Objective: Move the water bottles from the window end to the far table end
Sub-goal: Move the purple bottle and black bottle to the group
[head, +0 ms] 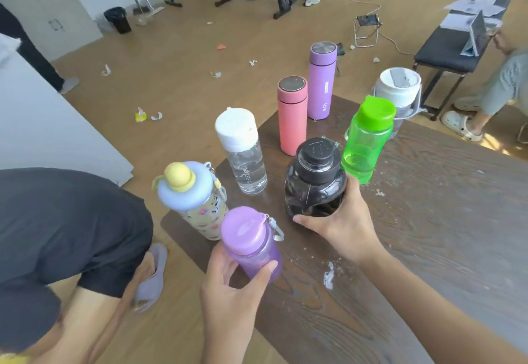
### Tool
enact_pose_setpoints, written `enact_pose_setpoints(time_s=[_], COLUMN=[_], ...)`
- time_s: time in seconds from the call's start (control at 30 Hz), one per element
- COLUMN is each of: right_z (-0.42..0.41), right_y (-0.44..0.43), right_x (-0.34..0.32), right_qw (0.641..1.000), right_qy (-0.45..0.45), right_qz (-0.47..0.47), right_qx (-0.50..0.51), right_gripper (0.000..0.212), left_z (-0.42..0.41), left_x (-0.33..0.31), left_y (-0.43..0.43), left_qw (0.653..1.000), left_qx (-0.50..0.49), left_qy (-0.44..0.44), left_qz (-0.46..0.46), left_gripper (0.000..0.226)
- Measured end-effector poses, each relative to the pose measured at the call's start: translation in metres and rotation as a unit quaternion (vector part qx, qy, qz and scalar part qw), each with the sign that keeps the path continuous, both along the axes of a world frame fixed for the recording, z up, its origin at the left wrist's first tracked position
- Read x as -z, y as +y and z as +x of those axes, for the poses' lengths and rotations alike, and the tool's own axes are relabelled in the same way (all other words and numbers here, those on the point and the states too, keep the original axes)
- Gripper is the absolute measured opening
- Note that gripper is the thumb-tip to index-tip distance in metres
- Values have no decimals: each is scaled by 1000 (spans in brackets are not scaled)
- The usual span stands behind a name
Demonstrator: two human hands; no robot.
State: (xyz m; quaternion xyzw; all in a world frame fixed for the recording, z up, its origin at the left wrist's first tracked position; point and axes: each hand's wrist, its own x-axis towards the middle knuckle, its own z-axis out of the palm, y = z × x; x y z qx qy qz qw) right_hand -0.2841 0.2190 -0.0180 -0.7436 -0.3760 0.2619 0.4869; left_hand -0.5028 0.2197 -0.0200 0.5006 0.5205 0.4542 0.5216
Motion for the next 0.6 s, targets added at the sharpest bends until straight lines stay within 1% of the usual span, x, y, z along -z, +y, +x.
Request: enact_pose_setpoints(time_s=[0.17,0.37,0.6], right_z=[1,1,0], right_y=[2,1,-1], right_x=[5,6,14], right_qw=[1000,1000,1000], right_qy=[-5,0,-12], right_qz=[-1,3,19], right_qx=[-5,-9,-11], right_gripper=[113,111,115], left_z=[-3,-11,-16], left_x=[5,4,13], left_y=[0,-2,-7], left_qw=[999,996,994], left_qx=[17,49,51], left_qy=[20,48,69], left_qz=[29,59,70], left_gripper=[75,67,72])
